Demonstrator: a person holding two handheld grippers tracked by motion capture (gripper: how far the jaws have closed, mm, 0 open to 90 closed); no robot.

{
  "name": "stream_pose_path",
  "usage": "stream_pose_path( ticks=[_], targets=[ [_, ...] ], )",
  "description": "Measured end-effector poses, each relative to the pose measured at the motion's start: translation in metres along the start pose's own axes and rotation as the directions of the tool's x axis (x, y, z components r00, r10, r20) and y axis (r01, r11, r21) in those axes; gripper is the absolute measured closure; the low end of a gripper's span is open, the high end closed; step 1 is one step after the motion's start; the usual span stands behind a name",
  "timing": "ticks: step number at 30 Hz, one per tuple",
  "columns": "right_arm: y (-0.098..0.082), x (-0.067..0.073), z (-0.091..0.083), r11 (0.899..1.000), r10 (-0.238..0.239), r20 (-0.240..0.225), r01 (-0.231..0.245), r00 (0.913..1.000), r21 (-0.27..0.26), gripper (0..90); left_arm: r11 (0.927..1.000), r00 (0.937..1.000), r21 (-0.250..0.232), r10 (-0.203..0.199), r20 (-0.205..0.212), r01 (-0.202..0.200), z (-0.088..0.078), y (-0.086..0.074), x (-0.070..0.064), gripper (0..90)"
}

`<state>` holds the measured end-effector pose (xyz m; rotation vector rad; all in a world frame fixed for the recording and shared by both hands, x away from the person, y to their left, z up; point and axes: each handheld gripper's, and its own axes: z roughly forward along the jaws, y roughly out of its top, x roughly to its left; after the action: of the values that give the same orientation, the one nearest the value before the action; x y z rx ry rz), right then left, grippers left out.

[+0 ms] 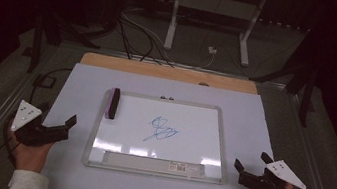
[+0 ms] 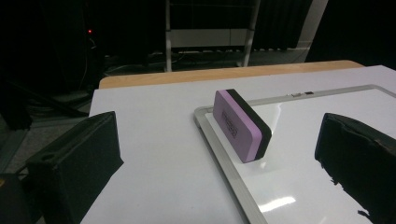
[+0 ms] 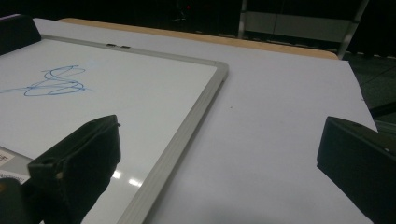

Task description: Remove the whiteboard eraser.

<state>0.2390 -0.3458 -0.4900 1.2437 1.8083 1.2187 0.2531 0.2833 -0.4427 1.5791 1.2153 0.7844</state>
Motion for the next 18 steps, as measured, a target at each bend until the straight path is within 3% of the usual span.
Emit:
stream_pose_path(
  ticks=[18],
  targets=[
    [0.000,0.001,0.000,1.000,-0.001,0.004,0.001,1.0000,0.001,0.0,0.9983,0.9994,0.047,0.033,0.014,-0.034,0.041,0.014,-0.007,0.6]
  ],
)
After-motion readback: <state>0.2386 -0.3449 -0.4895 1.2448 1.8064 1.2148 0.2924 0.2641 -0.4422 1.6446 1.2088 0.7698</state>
